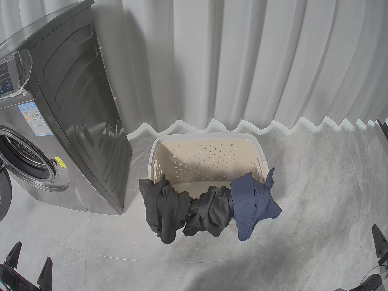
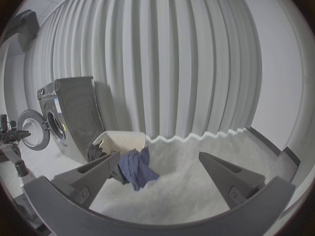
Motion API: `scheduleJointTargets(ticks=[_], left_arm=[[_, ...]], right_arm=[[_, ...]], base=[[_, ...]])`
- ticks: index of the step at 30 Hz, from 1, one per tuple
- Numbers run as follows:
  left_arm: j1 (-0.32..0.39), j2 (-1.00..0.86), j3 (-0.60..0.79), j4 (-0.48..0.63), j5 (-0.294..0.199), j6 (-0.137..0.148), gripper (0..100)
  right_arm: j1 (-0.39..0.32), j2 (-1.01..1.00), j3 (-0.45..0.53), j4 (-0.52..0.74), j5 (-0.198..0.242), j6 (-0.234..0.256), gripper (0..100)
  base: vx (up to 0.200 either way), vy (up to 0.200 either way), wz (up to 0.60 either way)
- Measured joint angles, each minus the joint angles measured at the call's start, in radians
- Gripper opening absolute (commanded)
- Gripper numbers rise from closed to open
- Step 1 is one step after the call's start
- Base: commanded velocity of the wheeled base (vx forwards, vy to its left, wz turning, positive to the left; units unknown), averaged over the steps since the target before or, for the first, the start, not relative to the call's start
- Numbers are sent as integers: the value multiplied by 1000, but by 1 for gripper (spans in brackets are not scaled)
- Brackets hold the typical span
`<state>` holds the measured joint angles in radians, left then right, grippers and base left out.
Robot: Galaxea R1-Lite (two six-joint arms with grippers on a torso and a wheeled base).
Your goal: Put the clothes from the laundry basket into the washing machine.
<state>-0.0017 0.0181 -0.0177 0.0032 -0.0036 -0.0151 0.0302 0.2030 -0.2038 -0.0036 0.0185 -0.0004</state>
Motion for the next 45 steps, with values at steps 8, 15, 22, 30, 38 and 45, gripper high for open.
scheduleJointTargets(ticks=[8, 15, 22, 30, 38, 45], left_arm=[[0, 0, 0, 0, 0, 0, 100], [0, 0, 0, 0, -1, 0, 100], [0, 0, 0, 0, -1, 0, 100], [0, 0, 0, 0, -1, 0, 100], [0, 0, 0, 0, -1, 0, 100], [0, 0, 0, -1, -1, 0, 100]], right_arm=[[21, 314, -3, -34, 54, 12, 100], [38, 559, -19, -97, 125, 12, 100], [96, 782, -44, -214, 141, 28, 100], [180, 1020, -72, -342, 143, 76, 100], [260, 1207, -152, -361, 135, 157, 100], [283, 1335, -230, -364, 100, 169, 100]], base=[[0, 0, 0], [0, 0, 0], [0, 0, 0], [0, 0, 0], [0, 0, 0], [0, 0, 0]])
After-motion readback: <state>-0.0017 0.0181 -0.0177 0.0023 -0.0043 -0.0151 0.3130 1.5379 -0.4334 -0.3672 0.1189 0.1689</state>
